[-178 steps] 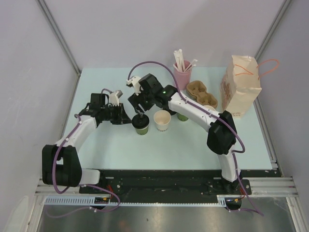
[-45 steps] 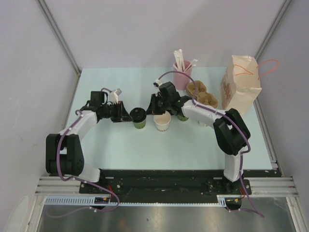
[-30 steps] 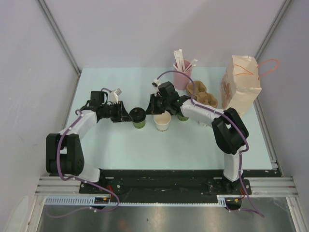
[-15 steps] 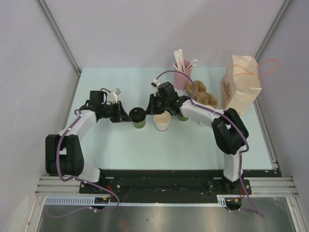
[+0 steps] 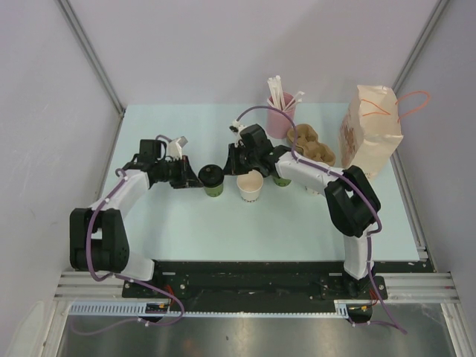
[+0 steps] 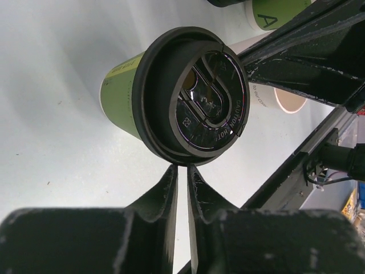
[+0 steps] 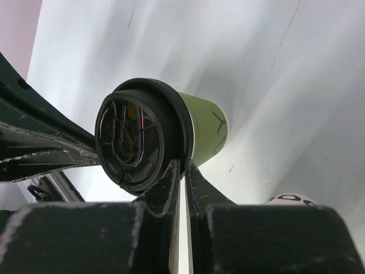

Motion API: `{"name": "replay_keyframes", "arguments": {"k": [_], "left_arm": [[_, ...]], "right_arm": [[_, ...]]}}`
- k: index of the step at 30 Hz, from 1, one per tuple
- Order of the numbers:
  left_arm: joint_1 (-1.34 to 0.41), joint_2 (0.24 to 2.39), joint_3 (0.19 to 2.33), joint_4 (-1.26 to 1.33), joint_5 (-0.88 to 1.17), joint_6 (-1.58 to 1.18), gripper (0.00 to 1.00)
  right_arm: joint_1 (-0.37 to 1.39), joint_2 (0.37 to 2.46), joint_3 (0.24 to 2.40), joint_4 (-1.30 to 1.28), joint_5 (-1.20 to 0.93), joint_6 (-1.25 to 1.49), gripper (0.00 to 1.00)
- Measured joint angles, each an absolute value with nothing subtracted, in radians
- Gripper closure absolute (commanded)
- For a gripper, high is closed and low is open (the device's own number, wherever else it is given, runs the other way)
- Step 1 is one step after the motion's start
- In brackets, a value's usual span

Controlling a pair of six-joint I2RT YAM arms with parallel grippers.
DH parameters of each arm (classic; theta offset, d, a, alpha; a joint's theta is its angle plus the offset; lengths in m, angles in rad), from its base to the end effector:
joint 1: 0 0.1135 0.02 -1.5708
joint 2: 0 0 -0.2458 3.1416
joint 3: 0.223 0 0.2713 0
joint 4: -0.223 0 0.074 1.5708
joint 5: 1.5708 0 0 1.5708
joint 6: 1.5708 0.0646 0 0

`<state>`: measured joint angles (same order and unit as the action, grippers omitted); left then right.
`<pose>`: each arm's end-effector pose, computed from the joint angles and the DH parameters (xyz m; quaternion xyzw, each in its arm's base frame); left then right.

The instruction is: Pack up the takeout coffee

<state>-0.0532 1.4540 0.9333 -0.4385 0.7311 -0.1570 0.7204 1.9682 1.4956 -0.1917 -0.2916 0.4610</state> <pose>0.3181 -0.0601 0.1781 0.0613 0.8950 -0.3685 0.2439 0.3523 0.3339 0.1894 -0.1781 0.8738 0.3498 0.2871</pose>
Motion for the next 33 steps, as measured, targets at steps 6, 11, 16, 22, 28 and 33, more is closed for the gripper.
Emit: {"name": "replay_keyframes", "arguments": {"k": [6,11,16,22,28,33], "left_arm": [[-0.061,1.431,0.933,-0.451,0.699,-0.146,0.77],[-0.056,1.413,0.933,-0.454,0.691,-0.146,0.75],[-0.053,1.360,0.936,-0.447,0.693,-0.147,0.75],[-0.029,1.345,0.966,-0.443,0.698,-0.148,0.75],[-0.018,1.385,1.029,-0.439,0.672,-0.146,0.75],[-0.014,1.451,1.083,-0.434,0.653,-0.138,0.76]], "right_arm": [[0.740,1.988,1.552,-0.237,-0.256,0.424,0.91],[0.745,2.006,1.599,-0.286,-0.247,0.414,0.86],[0.747,2.016,1.625,-0.321,-0.237,0.410,0.79],[0.747,2.037,1.674,-0.380,-0.233,0.406,0.73],[0.747,2.040,1.695,-0.419,-0.222,0.405,0.68],[0.749,2.039,1.704,-0.444,-0.215,0.381,0.63]]}}
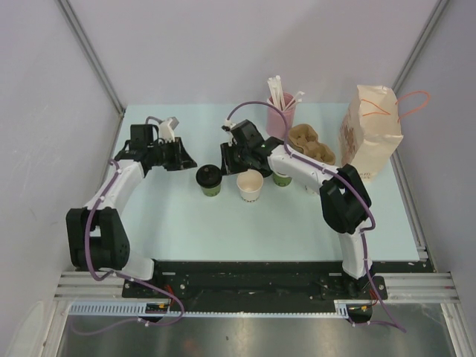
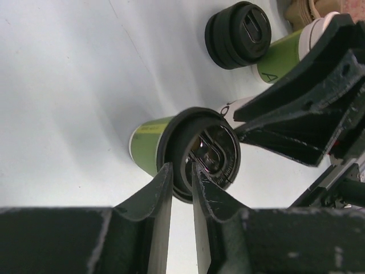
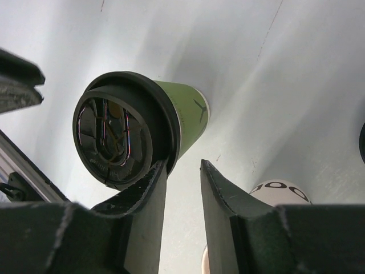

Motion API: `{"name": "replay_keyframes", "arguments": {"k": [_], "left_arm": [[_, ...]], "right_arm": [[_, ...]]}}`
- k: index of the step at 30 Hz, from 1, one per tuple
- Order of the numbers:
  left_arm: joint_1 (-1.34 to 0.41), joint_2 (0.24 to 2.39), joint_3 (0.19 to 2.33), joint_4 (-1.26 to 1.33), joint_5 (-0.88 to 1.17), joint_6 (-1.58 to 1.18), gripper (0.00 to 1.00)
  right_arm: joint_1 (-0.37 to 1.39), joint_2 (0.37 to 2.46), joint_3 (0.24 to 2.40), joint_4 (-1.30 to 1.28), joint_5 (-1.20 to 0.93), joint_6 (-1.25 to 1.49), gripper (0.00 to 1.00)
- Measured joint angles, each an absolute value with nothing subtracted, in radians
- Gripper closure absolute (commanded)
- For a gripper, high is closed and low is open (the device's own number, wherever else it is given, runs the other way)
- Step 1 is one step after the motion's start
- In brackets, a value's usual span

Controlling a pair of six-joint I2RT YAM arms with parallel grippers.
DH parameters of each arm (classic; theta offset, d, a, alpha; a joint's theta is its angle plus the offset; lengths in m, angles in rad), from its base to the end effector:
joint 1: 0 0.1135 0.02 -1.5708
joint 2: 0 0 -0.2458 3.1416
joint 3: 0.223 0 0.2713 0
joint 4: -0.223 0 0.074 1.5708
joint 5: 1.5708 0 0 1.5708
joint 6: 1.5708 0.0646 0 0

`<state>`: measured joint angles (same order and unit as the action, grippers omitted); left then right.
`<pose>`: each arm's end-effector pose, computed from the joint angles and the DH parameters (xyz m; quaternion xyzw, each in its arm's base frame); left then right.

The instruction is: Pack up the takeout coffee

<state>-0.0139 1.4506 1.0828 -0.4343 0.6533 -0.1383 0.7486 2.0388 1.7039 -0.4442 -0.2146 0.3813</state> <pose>0.3455 -0.0441 0.2283 0.0655 0.8838 -0.3236 0.3315 0.3555 0.3491 0.2062 -0.2081 0.8944 0.2887 0.2709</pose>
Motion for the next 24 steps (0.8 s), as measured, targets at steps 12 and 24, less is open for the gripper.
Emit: {"name": "replay_keyframes", "arguments": {"k": [12,24], "left_arm": [[-0.012,1.546,1.111,-0.427,0.648,-0.138,0.76],[0.022,1.565,1.111,-0.420,0.638,-0.132,0.78]], "right_arm": [[0.776,2.035,1.708,-0.471,-0.228,0.330,0.60],[0.796,2.061,1.891,-0.567,-0.207,0.310,0.63]]}}
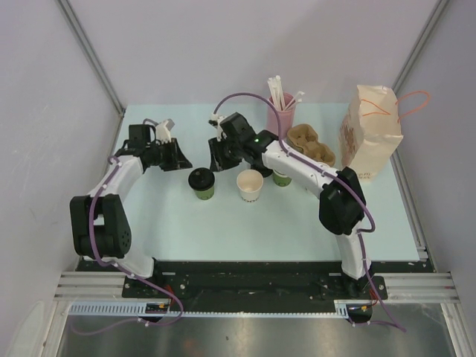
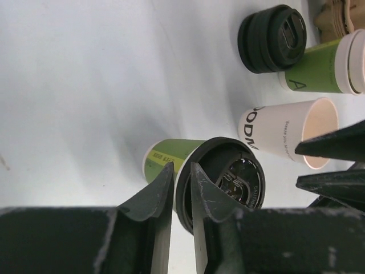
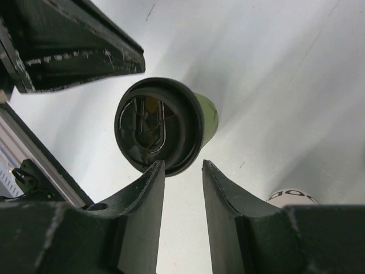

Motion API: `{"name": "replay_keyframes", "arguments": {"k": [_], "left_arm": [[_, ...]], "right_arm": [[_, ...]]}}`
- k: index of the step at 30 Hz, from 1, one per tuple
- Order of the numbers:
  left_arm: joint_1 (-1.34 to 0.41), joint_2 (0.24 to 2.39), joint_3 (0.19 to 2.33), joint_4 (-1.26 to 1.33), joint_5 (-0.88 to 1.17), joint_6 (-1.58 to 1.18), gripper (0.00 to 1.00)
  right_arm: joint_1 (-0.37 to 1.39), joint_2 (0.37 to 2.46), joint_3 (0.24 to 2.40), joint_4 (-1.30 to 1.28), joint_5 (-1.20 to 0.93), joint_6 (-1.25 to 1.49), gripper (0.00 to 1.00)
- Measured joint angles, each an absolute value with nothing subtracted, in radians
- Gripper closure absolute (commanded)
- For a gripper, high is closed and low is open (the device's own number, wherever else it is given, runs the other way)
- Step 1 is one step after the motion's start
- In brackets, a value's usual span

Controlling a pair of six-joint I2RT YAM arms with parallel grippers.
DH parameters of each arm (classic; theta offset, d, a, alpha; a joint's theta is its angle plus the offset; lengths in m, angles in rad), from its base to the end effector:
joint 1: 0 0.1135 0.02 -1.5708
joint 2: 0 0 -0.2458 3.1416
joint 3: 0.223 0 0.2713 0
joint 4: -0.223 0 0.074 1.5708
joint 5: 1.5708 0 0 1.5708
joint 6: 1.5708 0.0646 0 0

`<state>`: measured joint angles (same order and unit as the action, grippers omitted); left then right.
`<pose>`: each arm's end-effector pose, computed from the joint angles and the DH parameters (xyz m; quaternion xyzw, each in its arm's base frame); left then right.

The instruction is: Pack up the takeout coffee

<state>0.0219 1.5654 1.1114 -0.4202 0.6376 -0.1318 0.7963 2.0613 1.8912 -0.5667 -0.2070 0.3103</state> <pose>0.3643 -0.0305 0.2006 0.0381 0.8982 -0.3120 0.3074 0.3460 0.3726 0.2525 -0.2594 0.8726 0.2921 0.2931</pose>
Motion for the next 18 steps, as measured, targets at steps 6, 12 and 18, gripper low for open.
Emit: {"name": "replay_keyframes", "arguments": {"k": [6,12,18], "left_arm": [[0.075,1.565,1.111,-0.419,0.636,-0.125,0.76],[0.077,1.563,1.099,-0.408,0.661,-0.112,0.76],[0.077,1.563,1.070,-0.405,0.673,-0.104,0.76]], "right_arm": [[0.809,2.061,1.844,-0.566,-0.229,0.299,0.62],[0.810,2.061,1.739,-0.571,-0.283,0.302,0.62],[0.810,2.061,1.733,-0.550,-0.315,0.308,0.60]]}}
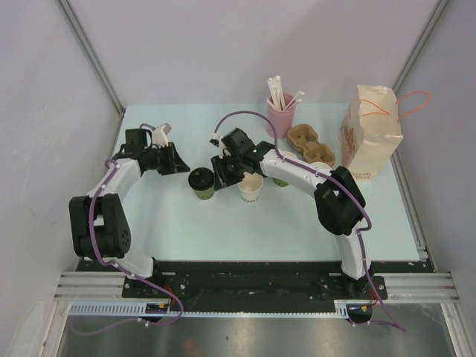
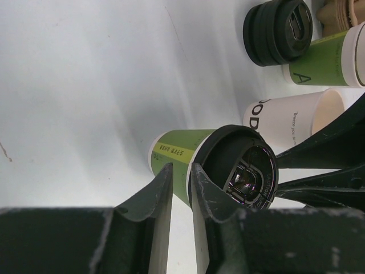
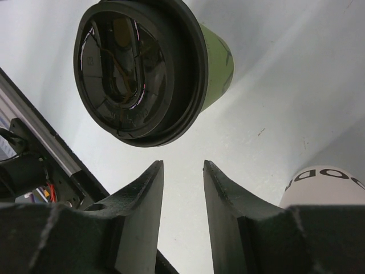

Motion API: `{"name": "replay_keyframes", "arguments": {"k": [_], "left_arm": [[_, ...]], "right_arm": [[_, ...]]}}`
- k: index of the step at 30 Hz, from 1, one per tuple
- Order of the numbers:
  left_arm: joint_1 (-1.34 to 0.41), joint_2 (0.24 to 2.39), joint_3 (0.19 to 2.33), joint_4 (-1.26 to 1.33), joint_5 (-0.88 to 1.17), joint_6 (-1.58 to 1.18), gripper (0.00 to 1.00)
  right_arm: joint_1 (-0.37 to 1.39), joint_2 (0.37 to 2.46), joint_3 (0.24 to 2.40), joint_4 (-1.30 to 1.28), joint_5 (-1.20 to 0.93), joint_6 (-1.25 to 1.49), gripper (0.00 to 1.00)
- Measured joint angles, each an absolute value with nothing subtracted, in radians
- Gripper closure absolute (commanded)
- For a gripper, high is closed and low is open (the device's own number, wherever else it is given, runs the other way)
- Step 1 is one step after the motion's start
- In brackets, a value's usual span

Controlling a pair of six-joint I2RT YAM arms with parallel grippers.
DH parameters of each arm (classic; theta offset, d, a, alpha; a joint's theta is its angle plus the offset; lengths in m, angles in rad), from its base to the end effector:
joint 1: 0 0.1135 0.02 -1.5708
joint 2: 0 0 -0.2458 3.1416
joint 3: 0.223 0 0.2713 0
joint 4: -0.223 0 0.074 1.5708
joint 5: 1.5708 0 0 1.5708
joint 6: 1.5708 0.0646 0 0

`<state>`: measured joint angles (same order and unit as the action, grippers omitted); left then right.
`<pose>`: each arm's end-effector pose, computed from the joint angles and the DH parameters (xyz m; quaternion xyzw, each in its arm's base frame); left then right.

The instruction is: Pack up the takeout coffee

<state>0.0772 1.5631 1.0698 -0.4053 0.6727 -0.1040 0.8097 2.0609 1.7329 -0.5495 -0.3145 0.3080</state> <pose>0.3591 -0.0126 0.1894 0.0278 0.8973 -0.3157 0.3071 0.3249 0.3701 0.1978 -0.2821 0.8866 0.3028 0.2064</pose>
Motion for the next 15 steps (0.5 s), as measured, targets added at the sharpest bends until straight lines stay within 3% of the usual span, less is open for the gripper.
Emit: {"name": "replay_keyframes", "arguments": {"k": [11,15], "left_arm": [[0.077,1.522,1.042,-0.405,0.710,-0.104,0.76],[0.077,1.520,1.039,-0.405,0.711,-0.104,0.76]], "right_arm": [[0.809,2.061,1.718,-0.498,-0.348,0.344,0.59],[0.804,2.061,1.718,-0.478,-0.358,0.358,0.63]]}}
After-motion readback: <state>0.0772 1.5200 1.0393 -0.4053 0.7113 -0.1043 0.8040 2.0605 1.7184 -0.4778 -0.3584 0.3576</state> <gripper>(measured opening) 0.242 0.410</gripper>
